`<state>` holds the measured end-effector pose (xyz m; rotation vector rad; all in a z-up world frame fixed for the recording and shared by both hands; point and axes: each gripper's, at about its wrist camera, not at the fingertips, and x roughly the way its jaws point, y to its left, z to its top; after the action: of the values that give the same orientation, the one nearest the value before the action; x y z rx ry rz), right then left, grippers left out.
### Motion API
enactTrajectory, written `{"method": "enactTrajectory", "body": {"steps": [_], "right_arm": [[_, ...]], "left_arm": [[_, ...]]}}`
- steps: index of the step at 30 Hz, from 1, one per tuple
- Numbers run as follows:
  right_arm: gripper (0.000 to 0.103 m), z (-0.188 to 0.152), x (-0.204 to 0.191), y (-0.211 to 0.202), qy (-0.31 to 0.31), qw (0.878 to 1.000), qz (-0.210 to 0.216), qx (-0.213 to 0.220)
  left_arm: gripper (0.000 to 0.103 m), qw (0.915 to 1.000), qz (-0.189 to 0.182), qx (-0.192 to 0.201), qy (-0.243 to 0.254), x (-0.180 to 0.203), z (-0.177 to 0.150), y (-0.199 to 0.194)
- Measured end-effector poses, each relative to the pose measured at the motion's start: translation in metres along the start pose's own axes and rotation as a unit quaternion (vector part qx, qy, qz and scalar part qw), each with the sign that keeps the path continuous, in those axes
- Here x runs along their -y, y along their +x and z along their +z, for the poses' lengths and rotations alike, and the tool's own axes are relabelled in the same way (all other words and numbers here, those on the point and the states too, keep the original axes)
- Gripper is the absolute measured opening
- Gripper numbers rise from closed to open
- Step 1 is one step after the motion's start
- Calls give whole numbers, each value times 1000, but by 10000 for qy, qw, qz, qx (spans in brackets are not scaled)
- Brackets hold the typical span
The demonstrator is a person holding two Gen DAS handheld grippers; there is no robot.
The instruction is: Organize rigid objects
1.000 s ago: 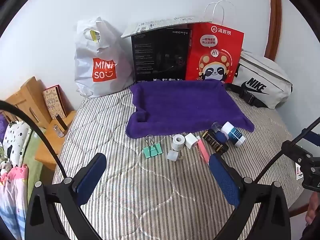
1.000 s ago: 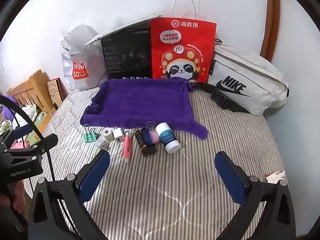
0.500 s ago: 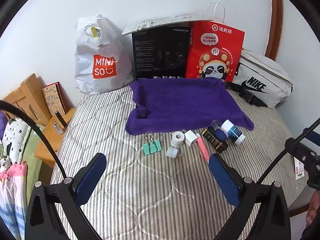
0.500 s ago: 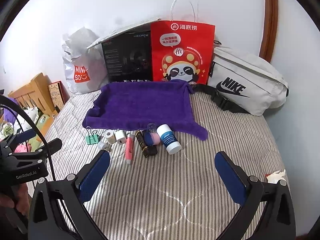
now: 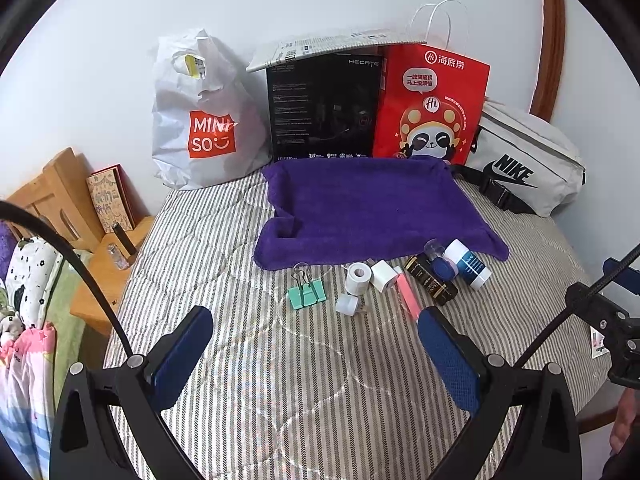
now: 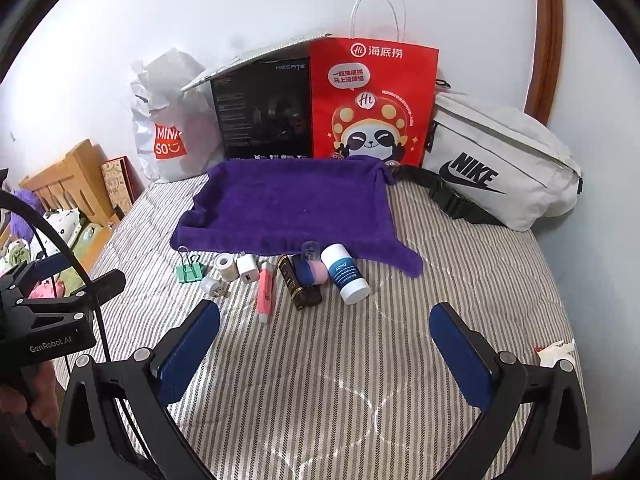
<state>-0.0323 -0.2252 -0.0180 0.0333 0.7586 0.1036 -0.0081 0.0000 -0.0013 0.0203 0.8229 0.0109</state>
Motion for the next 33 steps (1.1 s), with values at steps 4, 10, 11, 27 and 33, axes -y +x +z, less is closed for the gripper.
{"method": "enactTrajectory", "body": {"steps": [4, 10, 11, 27, 33], "right_arm": [[103, 1, 1, 0, 6, 10000, -23, -10], [103, 1, 4, 0, 20, 10000, -46, 8], [103, 1, 4, 0, 19, 10000, -51, 10], [103, 2, 6, -1, 46, 9999, -87, 20], [103, 2, 5, 0, 38, 10000, -87, 2]], "left_arm": [[103, 10000, 0, 6, -5, -1, 1, 0], [103, 10000, 14, 13, 22, -1, 2, -1], [103, 10000, 2, 19, 27, -1, 2, -1], [103, 10000, -4, 21, 52, 1, 2, 0], [103, 10000, -21, 12, 53, 2, 0, 0]]}}
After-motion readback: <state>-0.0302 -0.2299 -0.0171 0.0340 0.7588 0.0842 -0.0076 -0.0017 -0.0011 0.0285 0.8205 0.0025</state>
